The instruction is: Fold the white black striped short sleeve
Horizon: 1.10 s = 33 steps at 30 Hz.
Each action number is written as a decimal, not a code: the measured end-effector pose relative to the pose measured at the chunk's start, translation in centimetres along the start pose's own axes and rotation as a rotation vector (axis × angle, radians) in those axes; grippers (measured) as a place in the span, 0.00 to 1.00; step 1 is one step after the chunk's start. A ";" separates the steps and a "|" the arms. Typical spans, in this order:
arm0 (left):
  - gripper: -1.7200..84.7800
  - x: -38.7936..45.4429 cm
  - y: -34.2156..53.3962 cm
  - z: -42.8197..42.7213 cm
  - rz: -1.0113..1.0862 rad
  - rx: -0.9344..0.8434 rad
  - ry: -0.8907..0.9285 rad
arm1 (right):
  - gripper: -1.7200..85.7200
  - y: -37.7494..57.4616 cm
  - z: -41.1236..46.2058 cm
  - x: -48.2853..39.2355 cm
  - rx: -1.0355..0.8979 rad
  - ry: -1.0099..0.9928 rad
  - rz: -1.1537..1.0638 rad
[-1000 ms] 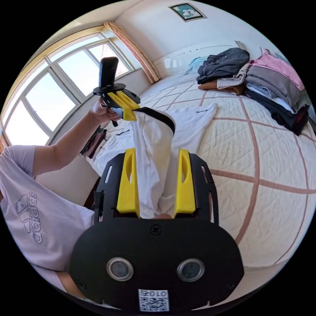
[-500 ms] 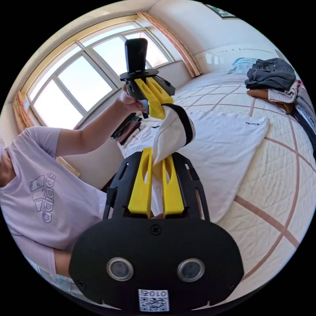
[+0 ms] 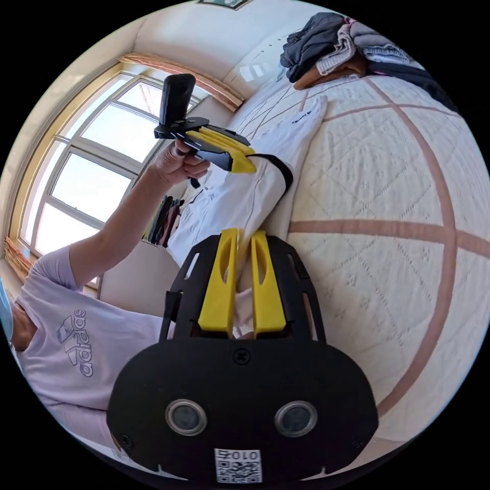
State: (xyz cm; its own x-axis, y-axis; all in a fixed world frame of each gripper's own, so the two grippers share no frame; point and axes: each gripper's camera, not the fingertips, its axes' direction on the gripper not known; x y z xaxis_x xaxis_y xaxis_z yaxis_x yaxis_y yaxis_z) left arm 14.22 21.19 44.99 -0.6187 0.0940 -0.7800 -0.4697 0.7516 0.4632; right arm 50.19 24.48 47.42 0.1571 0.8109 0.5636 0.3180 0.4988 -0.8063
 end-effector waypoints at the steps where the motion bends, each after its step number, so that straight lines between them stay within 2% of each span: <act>1: 0.02 -0.3 -0.3 0.0 -0.009 -0.004 0.012 | 0.09 0.8 -0.6 -0.2 0.013 0.028 0.002; 3: 0.02 -0.6 -0.5 -0.4 -0.021 -0.002 0.010 | 0.09 2.4 -1.6 -0.8 0.048 0.061 -0.019; 6: 0.02 -1.0 -0.4 -1.3 -0.041 0.021 0.054 | 0.09 5.4 -1.6 -3.6 0.046 0.121 -0.204; 12: 0.02 -0.1 -1.7 -2.6 -0.039 0.038 0.101 | 0.09 7.9 0.7 -5.2 -0.059 0.229 -0.482; 14: 0.02 0.6 -2.2 -3.1 -0.025 0.035 0.106 | 0.10 8.1 0.8 -5.3 -0.149 0.270 -0.550; 20: 0.03 1.8 -3.2 -6.0 -0.033 0.036 0.109 | 0.11 9.4 0.8 -6.3 -0.146 0.332 -0.755; 25: 0.03 3.1 -5.3 -7.9 -0.056 0.040 0.084 | 0.09 9.3 5.2 -5.1 -0.316 0.349 -0.696; 30: 0.04 3.0 -6.5 -9.7 -0.147 0.034 0.086 | 0.08 11.5 5.6 -4.1 -0.230 0.320 -0.600; 33: 0.07 4.5 -6.8 -11.8 -0.130 0.087 0.072 | 0.07 12.2 6.0 -4.8 -0.209 0.377 -0.579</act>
State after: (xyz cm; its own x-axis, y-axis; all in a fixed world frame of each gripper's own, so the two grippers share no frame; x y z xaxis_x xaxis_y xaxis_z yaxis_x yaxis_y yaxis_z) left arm 7.21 8.79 43.27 -0.6011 -0.0525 -0.7975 -0.4944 0.8084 0.3194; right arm 47.72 28.51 33.84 0.2093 0.2547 0.9441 0.6145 0.7168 -0.3296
